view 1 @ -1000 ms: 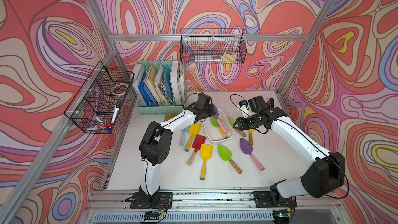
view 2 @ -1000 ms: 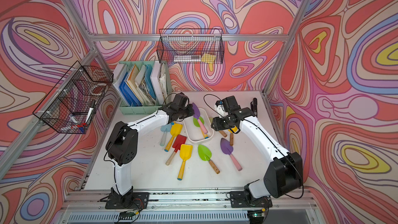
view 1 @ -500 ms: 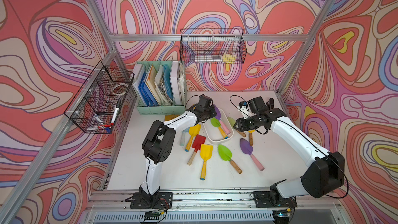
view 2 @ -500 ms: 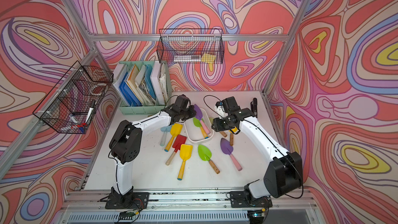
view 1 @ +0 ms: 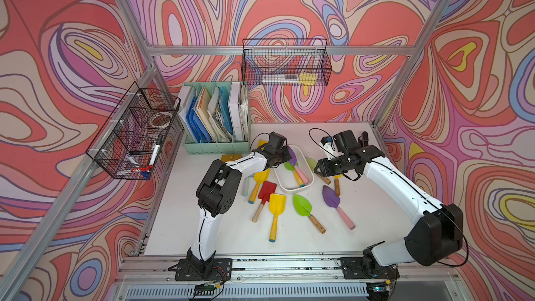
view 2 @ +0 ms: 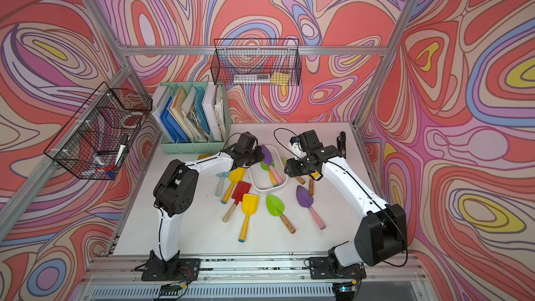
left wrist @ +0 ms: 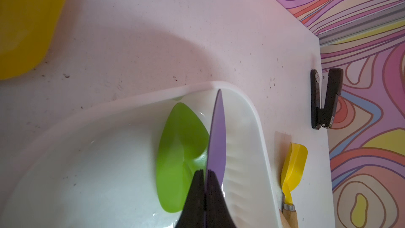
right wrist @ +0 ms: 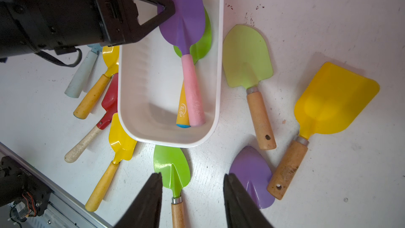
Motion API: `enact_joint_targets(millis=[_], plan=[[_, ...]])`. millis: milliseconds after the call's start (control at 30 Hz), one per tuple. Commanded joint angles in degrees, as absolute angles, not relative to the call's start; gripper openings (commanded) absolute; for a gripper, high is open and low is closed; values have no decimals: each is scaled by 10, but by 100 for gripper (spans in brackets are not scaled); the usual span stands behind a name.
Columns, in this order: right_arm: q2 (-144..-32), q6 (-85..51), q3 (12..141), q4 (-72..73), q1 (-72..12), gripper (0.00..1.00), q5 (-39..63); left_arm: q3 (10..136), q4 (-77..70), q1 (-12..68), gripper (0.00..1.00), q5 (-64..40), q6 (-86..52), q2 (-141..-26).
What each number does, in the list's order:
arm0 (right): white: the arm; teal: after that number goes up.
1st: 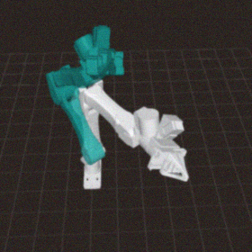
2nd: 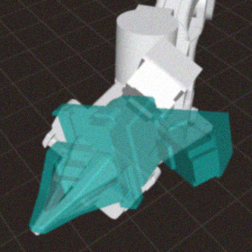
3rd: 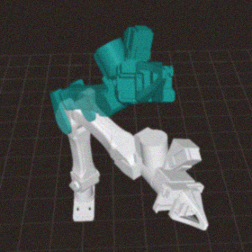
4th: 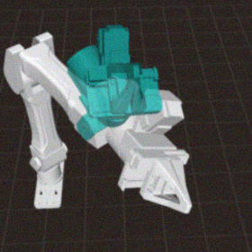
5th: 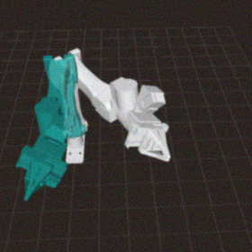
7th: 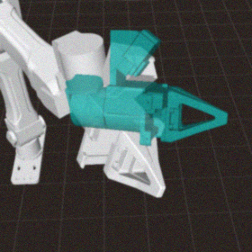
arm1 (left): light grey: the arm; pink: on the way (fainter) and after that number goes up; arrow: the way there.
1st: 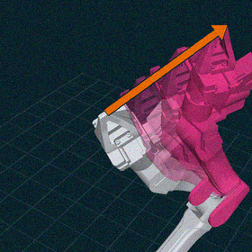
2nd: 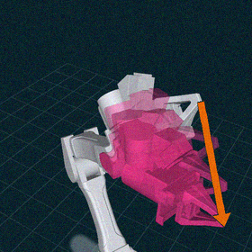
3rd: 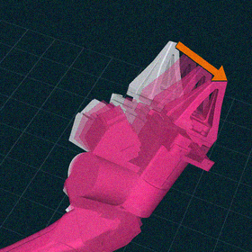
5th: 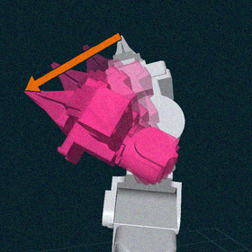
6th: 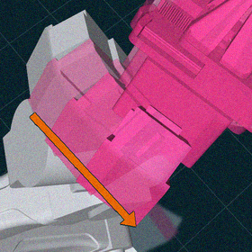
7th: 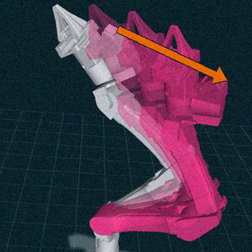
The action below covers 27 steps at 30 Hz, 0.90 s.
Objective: Put the shovel into the storage box
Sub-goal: Place the shovel in the storage box.
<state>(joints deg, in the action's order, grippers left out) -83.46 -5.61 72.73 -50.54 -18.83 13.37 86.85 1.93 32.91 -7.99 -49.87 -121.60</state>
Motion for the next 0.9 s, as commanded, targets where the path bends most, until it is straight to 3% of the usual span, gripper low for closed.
enact_joint_targets(millis=[0, 567, 867], plan=[[-842, -58, 721, -495, -191, 47, 135, 867, -3, 329, 0, -92, -505, -1229], [-846, -63, 722, -487, -191, 46, 146, 896, 43, 329, 0, -105, -504, -1267], [-851, -64, 726, -485, -191, 46, 150, 913, 75, 329, 22, -104, -496, -1271]])
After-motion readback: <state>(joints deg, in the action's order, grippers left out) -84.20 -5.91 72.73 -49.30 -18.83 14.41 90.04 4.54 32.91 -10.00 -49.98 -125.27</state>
